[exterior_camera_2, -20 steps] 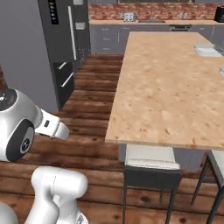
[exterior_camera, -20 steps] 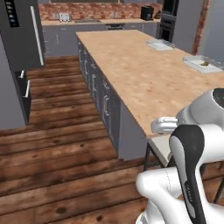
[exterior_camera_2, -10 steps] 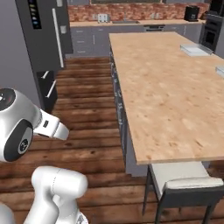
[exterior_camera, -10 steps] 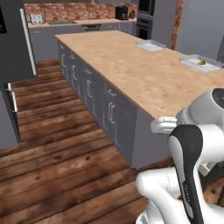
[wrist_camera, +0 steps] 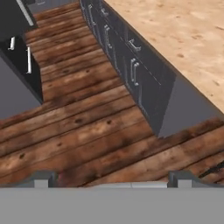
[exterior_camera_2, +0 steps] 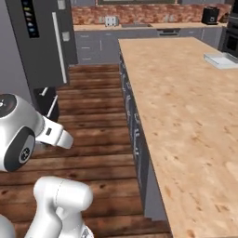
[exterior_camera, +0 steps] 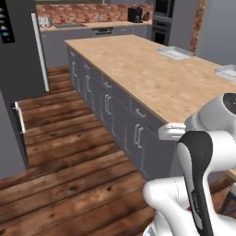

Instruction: Place the cold items (corn and pear) from the fridge in one tupperware on the dining counter. Place the warm items (kebab skewer and hot dog) in the stove area in another tupperware.

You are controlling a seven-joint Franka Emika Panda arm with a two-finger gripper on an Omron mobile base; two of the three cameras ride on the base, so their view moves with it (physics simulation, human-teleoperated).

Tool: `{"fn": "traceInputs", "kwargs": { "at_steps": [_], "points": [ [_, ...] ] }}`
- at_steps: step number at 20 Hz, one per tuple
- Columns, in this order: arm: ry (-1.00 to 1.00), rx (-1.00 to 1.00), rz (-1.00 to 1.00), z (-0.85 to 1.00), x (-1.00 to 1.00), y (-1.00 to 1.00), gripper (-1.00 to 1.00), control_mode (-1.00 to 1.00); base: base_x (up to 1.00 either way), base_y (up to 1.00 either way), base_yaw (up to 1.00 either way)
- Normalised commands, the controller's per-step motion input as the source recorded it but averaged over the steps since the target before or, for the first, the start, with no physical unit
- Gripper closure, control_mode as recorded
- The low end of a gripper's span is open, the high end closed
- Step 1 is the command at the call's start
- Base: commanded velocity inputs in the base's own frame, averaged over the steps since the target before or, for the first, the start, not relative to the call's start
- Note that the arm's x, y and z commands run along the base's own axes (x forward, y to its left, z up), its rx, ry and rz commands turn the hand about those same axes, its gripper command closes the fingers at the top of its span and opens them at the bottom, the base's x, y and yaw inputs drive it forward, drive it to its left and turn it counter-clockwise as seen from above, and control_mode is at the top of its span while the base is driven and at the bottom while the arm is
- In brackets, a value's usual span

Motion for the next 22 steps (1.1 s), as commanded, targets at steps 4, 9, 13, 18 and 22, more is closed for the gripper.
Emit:
{"fn": "traceInputs", "kwargs": {
  "at_steps": [4, 9, 13, 18, 22],
  "points": [
    [0.00, 0.00, 0.00, 0.00, 0.00, 0.00, -1.00, 1.00, 1.00, 0.00, 0.00],
    [0.00, 0.00, 0.00, 0.00, 0.00, 0.00, -1.00, 1.00, 1.00, 0.00, 0.00],
    [0.00, 0.00, 0.00, 0.00, 0.00, 0.00, -1.00, 1.00, 1.00, -0.04, 0.00],
    [0.00, 0.00, 0.00, 0.00, 0.00, 0.00, -1.00, 1.00, 1.00, -0.15, 0.00],
    [0.00, 0.00, 0.00, 0.00, 0.00, 0.00, -1.00, 1.00, 1.00, -0.23, 0.00]
  ]
}}
